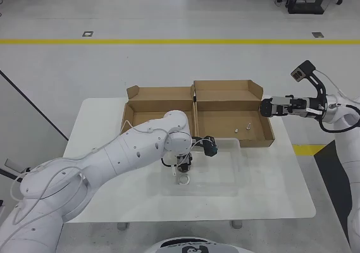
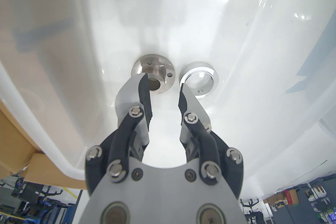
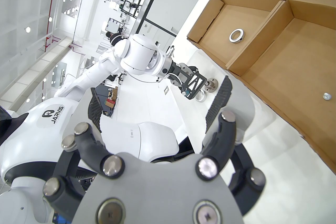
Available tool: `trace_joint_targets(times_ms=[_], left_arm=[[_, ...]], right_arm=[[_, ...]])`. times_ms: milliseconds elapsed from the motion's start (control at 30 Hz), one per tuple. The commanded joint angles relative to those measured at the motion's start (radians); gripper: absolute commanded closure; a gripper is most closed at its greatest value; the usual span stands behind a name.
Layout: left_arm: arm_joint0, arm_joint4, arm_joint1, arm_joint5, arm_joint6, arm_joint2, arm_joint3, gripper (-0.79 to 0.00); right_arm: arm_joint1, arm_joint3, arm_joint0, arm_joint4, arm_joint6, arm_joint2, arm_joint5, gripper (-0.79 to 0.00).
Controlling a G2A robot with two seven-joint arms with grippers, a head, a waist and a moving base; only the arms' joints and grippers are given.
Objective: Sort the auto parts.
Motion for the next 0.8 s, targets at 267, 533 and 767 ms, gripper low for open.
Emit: trace_joint_targets(times_ms=[267, 533, 767], left_arm=[[0.008, 0.017, -0.026, 0.003, 0.004, -0.004, 0.054, -0.314], [0.009, 0.023, -0.036, -0.005, 0.005, -0.009, 0.079, -0.339], [0.009, 0.016, -0.043, -0.01, 0.01, -0.002, 0.095, -0.376]], right_arm=[[0.0, 0.0, 0.0, 0.0, 0.0, 0.0, 0.0, -0.785], [0.0, 0.0, 0.0, 0.0, 0.0, 0.0, 0.0, -0.785], [0.0, 0.0, 0.0, 0.0, 0.0, 0.0, 0.0, -0.785]])
